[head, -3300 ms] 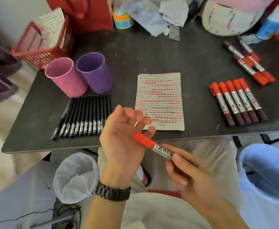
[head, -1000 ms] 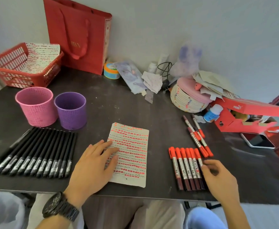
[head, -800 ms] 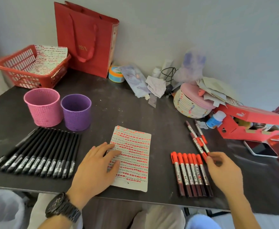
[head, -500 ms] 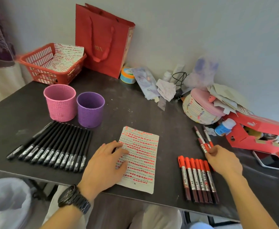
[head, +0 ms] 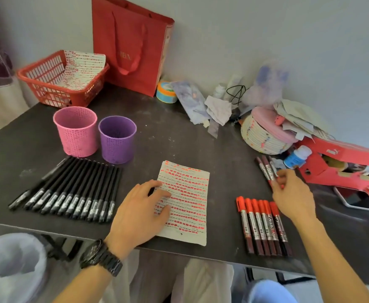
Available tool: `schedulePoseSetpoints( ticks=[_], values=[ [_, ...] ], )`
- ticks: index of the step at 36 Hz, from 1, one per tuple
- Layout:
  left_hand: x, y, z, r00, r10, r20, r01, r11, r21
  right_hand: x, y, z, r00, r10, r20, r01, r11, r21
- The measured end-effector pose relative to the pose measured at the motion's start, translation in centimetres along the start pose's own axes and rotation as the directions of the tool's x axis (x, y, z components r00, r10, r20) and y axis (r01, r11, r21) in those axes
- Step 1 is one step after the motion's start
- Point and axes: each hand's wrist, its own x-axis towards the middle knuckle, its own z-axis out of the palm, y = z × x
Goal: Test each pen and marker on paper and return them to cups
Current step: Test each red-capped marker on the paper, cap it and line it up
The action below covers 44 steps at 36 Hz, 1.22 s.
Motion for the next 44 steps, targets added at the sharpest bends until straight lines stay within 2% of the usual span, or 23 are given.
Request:
schedulePoseSetpoints(
  ticks=[3,5,8,11,13,16,19,21,22,24,27,28,30,32,34,36,38,40,42,44],
  values=[
    [-0.1,0.0,-0.1,1.0,0.025,-0.006,-0.025,1.0,-0.002,-2.5,-2.1,-0.5,0.999,0.037,-0.012,-0.032,0.958,0.286],
    [-0.2,0.1,-0.2,0.998,0.045,-0.035,-0.046,0.999,-0.027,-5.0,-3.8,-1.0,0.997,0.078,0.008,-0.07,0.847,0.526],
    [-0.6,0.4,-0.7,0.99,0.045,-0.131,-0.066,0.985,-0.158,-9.8,-5.9,-1.3,0.993,0.078,0.091,-0.119,0.568,0.814],
    [-2.4,1.2,-1.4,0.958,0.032,-0.286,-0.118,0.951,-0.287,-15.3,-8.1,-0.5,0.978,0.031,0.205,-0.207,0.233,0.95],
    [-4.6,2.3,-1.7,0.933,0.022,-0.36,-0.151,0.93,-0.334,-18.7,-9.1,0.7,0.96,-0.028,0.278,-0.275,0.094,0.957],
    [-8.5,4.1,-1.5,0.948,0.02,-0.316,-0.159,0.894,-0.42,-23.2,-9.9,2.8,0.926,-0.085,0.369,-0.367,0.03,0.93],
    [-11.6,5.6,-0.6,0.998,0.007,-0.063,-0.035,0.89,-0.455,-26.8,-10.1,4.7,0.89,-0.057,0.452,-0.453,0.002,0.892],
    [-12.9,6.3,0.5,0.992,-0.02,0.121,0.071,0.896,-0.439,-28.5,-10.2,5.4,0.865,-0.029,0.502,-0.502,-0.018,0.864],
    [-13.3,6.5,1.1,0.985,-0.033,0.17,0.105,0.894,-0.436,-29.1,-10.2,5.7,0.853,-0.009,0.522,-0.522,-0.036,0.852],
    [-13.8,6.7,2.0,0.981,-0.068,0.181,0.136,0.907,-0.397,-30.0,-10.1,6.1,0.839,0.057,0.542,-0.538,-0.072,0.84],
    [-13.9,6.7,2.8,0.991,-0.078,0.112,0.112,0.935,-0.337,-30.2,-10.0,6.2,0.841,0.164,0.516,-0.516,-0.042,0.855],
    [-14.0,6.7,3.1,0.993,-0.077,0.086,0.099,0.949,-0.299,-30.1,-10.1,6.2,0.839,0.185,0.512,-0.509,-0.066,0.858],
    [-13.9,7.1,3.5,0.997,-0.071,0.03,0.075,0.986,-0.15,-29.8,-10.5,6.0,0.812,0.194,0.55,-0.501,-0.251,0.828],
    [-13.9,7.5,4.2,0.999,-0.051,-0.002,0.051,0.997,-0.051,-29.3,-10.9,5.9,0.756,0.183,0.629,-0.504,-0.451,0.737],
    [-14.1,7.6,4.8,0.999,-0.042,-0.017,0.042,0.999,-0.025,-28.3,-11.0,6.0,0.664,0.225,0.713,-0.494,-0.584,0.644],
    [-14.3,7.9,5.1,0.997,-0.083,-0.007,0.083,0.996,-0.022,-27.2,-10.8,5.9,0.6,0.267,0.754,-0.446,-0.671,0.592],
    [-14.5,8.0,5.3,0.994,-0.113,-0.012,0.113,0.993,-0.029,-26.4,-10.4,5.7,0.577,0.266,0.772,-0.442,-0.693,0.569],
    [-14.7,8.2,5.3,0.995,-0.087,-0.039,0.086,0.996,-0.022,-26.1,-9.8,5.3,0.578,0.26,0.773,-0.479,-0.659,0.58],
    [-14.9,8.5,5.2,0.999,-0.04,-0.036,0.039,0.999,-0.029,-26.0,-9.4,5.1,0.598,0.225,0.769,-0.513,-0.631,0.583],
    [-15.2,8.7,5.0,0.998,-0.047,0.042,0.049,0.997,-0.061,-26.0,-8.7,4.7,0.65,0.13,0.748,-0.546,-0.605,0.58]
  ],
)
